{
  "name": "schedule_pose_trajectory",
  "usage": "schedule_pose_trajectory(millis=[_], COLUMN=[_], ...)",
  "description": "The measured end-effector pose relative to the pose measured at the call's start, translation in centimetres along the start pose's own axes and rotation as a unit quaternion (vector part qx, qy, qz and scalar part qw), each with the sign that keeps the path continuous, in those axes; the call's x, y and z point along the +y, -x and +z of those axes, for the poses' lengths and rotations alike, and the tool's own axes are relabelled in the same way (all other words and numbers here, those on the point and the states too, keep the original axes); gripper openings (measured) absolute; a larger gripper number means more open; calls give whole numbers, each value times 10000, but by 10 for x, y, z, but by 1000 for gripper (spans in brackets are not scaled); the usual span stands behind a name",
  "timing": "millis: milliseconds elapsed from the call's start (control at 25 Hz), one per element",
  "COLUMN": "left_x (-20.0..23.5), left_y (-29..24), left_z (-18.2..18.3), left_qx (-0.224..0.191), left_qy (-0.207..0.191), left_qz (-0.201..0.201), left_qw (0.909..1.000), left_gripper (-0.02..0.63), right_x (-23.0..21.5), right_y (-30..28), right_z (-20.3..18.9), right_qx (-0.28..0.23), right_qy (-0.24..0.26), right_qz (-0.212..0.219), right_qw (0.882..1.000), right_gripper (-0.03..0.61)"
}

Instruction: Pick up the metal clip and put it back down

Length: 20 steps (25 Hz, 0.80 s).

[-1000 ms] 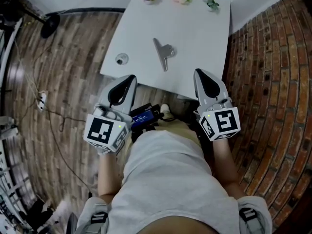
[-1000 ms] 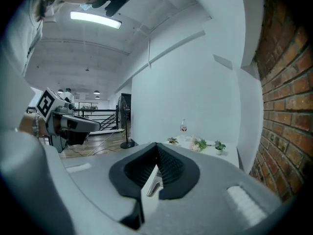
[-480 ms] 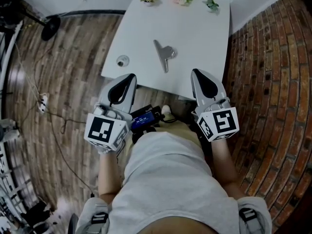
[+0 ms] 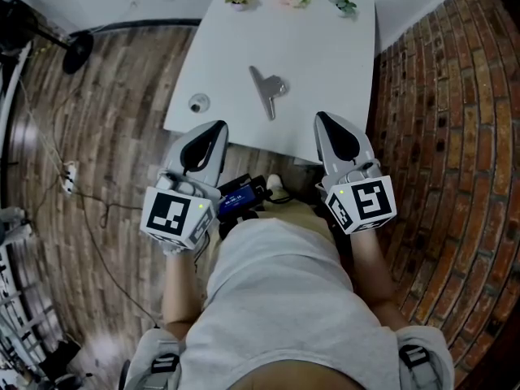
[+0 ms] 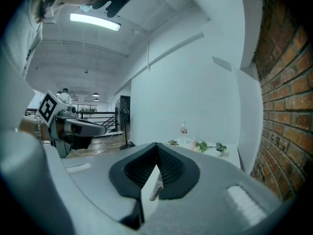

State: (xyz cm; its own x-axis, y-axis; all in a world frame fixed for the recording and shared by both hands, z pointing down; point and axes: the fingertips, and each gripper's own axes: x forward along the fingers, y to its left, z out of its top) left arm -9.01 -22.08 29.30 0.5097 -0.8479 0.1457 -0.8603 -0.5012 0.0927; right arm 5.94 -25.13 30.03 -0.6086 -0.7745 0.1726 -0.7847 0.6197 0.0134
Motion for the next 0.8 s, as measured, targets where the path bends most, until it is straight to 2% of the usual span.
schedule_pose_trajectory(millis=[800], left_x=[3], left_y=[1], left_z=[-8], left_qx=[12], left_qy=[8], left_qz=[-12], left_qw=[10000], left_gripper=[12], right_x=[7], right_y=[-2], right_z=[-5], right_qx=[105], right_qy=[-37], right_qz=[56], right_qw=[9999], right_gripper=[0])
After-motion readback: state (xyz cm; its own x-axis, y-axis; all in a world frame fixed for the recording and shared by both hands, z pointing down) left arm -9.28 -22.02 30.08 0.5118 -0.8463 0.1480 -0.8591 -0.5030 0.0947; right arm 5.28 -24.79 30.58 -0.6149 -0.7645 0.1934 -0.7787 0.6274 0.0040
